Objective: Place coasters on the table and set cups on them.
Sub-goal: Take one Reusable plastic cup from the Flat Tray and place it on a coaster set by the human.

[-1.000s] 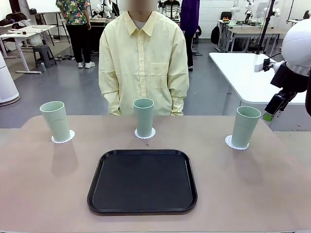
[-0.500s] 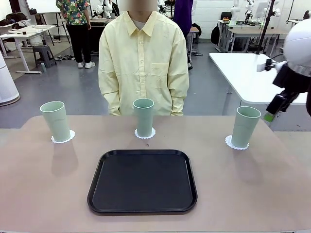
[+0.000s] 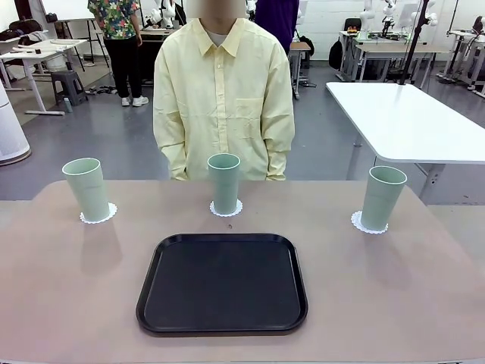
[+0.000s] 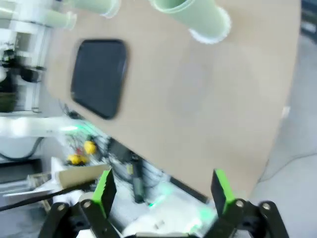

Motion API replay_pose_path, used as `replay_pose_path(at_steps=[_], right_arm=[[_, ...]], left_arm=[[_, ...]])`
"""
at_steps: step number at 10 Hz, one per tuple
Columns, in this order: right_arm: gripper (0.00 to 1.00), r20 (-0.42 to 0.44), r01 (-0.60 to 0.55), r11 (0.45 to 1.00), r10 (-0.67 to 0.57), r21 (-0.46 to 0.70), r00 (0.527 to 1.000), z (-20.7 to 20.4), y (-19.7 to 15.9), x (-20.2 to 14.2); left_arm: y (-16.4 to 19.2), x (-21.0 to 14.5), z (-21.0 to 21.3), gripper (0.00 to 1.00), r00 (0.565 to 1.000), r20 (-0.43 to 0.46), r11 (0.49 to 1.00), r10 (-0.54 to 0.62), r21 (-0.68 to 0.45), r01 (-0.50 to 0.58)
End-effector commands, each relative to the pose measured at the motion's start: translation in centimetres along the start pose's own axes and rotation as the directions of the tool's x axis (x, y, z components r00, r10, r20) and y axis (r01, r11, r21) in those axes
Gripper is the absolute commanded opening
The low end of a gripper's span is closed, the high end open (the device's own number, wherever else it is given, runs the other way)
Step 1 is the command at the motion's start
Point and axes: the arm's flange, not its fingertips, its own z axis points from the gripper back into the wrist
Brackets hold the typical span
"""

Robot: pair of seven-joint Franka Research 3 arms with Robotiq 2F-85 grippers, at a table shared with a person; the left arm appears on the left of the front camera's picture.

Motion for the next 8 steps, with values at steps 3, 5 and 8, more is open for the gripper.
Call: replay_pose_path(at_steps=[3,5,8], right_arm=[[1.00,0.211,0.021,0.910,-0.119,0.414,0.970,3.8,-8.0,2.2],[1.00,0.194,0.050,0.893,-0.151,0.448,0.969,2.8,-10.3,1.3],[1.00,0.201,0.149,0.880,-0.263,0.450,0.943,2.5,-13.2,-0.5]], left_arm=[[-0.2,0.0,0.1,1.00,1.000,0.001,1.000,-0.001,0.003,0.001],[-0.2,0.0,0.1,1.00,1.000,0.001,1.000,-0.001,0.003,0.001],[-0.2,0.0,0.1,1.00,1.000,0.001,1.000,-0.001,0.003,0.001]])
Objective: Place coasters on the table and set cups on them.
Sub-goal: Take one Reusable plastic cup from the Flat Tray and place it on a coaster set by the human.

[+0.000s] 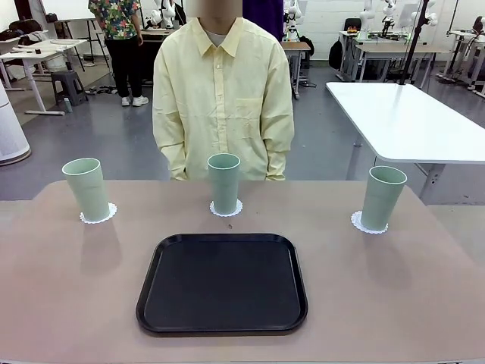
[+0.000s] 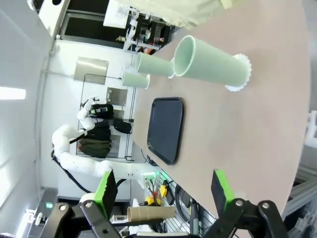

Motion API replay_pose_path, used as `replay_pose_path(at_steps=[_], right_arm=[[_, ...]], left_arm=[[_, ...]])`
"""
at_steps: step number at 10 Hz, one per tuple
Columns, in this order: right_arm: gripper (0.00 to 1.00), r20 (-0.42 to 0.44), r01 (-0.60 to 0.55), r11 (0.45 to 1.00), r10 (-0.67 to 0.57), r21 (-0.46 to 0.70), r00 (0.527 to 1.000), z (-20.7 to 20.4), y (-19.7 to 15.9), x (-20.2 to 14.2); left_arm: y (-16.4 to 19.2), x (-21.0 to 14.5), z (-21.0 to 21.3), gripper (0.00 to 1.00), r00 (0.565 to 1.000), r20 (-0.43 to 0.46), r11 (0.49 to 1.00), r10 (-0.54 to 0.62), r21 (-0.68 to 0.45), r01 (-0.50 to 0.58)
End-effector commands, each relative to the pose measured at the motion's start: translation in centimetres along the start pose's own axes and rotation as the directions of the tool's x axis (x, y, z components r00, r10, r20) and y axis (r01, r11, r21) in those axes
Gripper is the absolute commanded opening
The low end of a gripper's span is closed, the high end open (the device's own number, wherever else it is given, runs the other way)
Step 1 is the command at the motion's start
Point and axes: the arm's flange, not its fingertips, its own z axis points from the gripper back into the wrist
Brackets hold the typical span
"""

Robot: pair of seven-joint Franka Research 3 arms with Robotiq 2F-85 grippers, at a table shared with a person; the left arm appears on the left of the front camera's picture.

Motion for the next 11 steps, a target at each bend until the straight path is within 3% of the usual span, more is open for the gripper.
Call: replay_pose_path(at_steps=[1,4,5,11], right_arm=[[1.00,-0.002,0.009,1.000,-0.009,-0.004,1.000,1.23,0.39,0.04],[1.00,-0.032,-0.033,0.999,0.035,0.034,0.999,1.03,0.79,0.31],[1.00,0.016,0.003,1.000,-0.003,-0.004,1.000,1.28,0.07,-0.42],[1.00,0.016,0.003,1.000,-0.003,-0.004,1.000,1.28,0.07,-0.42]], left_arm=[[-0.23,-0.03,0.12,1.00,1.000,0.001,1.000,0.000,0.003,0.000],[-0.23,-0.03,0.12,1.00,1.000,0.001,1.000,0.000,0.003,0.000],[-0.23,-0.03,0.12,1.00,1.000,0.001,1.000,0.000,0.003,0.000],[-0.23,-0.03,0.12,1.00,1.000,0.001,1.000,0.000,0.003,0.000]])
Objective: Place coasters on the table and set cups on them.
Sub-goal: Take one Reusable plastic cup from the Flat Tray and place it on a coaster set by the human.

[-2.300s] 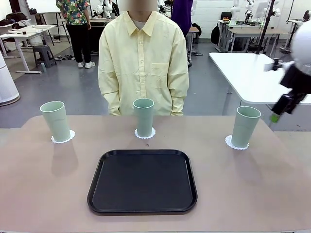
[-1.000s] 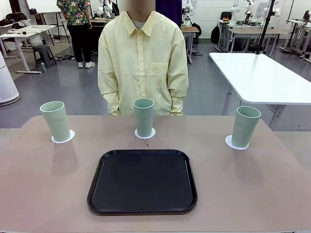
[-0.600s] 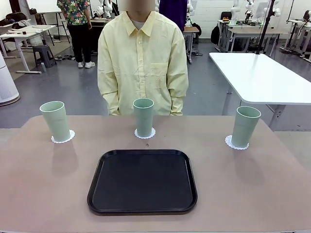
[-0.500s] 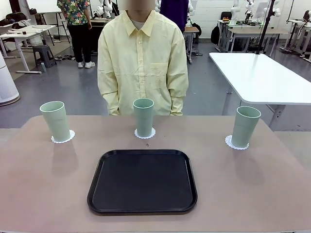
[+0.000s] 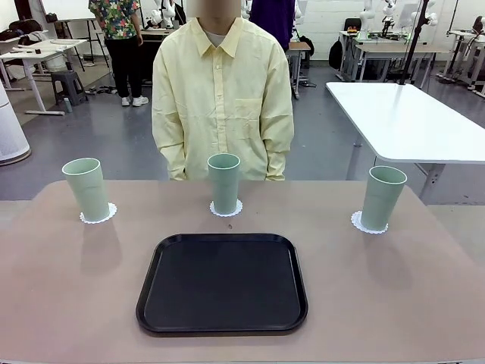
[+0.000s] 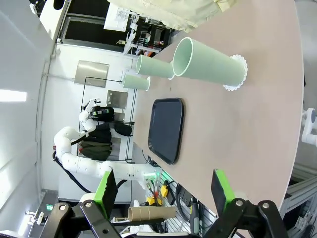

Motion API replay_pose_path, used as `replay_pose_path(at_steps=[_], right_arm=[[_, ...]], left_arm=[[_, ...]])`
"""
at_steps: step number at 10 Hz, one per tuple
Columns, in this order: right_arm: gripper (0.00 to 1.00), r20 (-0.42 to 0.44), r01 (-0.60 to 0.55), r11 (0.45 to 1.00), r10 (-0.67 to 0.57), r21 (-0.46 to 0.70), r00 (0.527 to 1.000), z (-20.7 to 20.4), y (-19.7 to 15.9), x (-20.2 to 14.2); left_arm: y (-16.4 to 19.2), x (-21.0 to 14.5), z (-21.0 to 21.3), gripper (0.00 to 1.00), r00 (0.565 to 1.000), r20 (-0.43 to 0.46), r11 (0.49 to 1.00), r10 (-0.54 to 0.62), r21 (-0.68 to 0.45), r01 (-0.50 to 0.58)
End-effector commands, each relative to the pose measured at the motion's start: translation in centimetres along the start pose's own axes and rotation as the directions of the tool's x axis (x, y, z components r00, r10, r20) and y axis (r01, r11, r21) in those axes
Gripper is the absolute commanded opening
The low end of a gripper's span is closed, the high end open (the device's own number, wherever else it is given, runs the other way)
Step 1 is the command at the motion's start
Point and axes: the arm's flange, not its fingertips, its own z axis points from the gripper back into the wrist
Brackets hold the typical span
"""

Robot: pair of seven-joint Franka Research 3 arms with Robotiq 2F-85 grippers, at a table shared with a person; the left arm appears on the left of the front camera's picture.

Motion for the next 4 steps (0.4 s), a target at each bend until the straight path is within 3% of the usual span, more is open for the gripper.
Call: replay_pose_path(at_steps=[1,4], right_arm=[[1.00,0.004,0.004,1.000,-0.004,-0.008,1.000,-0.16,-0.22,0.01],[1.00,0.004,0.004,1.000,-0.004,-0.008,1.000,-0.16,-0.22,0.01]], left_arm=[[-0.23,-0.04,0.12,1.00,1.000,0.001,1.000,0.000,0.003,0.000],[-0.23,-0.04,0.12,1.00,1.000,0.001,1.000,0.000,0.003,0.000]])
